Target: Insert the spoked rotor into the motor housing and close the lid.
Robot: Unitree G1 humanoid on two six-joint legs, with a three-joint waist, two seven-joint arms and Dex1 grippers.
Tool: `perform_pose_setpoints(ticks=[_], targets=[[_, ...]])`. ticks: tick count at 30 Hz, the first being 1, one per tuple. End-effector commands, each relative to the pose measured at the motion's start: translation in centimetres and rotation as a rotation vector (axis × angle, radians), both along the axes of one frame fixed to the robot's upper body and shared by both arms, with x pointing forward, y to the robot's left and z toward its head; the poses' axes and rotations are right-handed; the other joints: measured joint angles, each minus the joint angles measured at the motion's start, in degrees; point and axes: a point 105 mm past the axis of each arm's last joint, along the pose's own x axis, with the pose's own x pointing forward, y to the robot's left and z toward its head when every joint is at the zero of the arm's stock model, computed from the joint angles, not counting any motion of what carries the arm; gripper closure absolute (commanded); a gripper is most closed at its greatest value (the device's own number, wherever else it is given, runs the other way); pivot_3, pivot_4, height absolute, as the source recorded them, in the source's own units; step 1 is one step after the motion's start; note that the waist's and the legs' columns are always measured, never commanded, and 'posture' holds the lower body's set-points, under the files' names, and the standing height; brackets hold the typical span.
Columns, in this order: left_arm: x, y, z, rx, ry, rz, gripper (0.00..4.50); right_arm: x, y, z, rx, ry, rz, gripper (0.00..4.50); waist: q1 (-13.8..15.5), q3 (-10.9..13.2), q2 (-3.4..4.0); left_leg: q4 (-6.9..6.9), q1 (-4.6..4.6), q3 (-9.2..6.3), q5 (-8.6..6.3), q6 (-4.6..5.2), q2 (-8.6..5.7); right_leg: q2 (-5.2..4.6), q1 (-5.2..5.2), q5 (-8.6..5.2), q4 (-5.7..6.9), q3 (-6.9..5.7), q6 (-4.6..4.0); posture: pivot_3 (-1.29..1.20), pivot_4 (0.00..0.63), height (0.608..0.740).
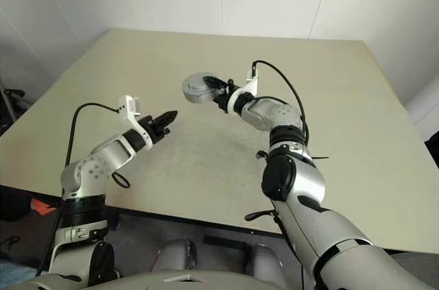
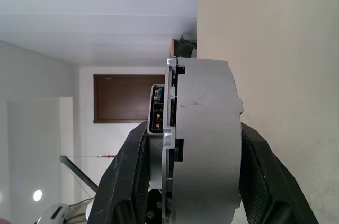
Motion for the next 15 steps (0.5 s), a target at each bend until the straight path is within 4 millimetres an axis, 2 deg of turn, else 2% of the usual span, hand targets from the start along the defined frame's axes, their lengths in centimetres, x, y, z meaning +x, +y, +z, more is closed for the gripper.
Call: perform_pose_setpoints(ticks=[1,8,11,15], targets=[[0.0,-0.1,1.3,0.003,-0.054,-0.008,4.50,0.5,-0.4,3.4,0.058,-0.100,-0.018,2.30,0.0,0.0,0.00,0.02,0.00,0.00,-0.02,-0.03,0.00,0.00,0.00,0.00,0.03,0.00,0.00,0.00,0.000,0.740],[0.0,0.4,2.1,-0.047,-0.086,0.018,4.50,-0.4,0.1,4.5,0.119,-0.147,0.048,2.30,0.0,0.0,0.00,0.37,-0.02,0.00,-0.09,-0.14,0.05,0.00,0.00,0.00,0.32,0.00,0.00,0.00,0.000,0.740],[0.4,2.3,3.3,-0.218,-0.102,0.079,3.87,-0.8,0.1,4.9,0.143,-0.162,0.069,2.30,0.0,0.0,0.00,0.47,-0.03,0.00,-0.10,-0.14,0.06,0.00,0.00,0.00,0.40,0.01,-0.01,0.00,0.000,0.740],[0.4,3.6,3.4,-0.305,-0.089,0.118,2.54,-1.1,0.2,4.9,0.153,-0.156,0.082,2.30,0.0,0.0,-0.01,0.52,-0.01,-0.01,-0.10,-0.16,0.08,0.00,0.01,0.00,0.49,0.01,-0.01,0.00,0.000,0.740]])
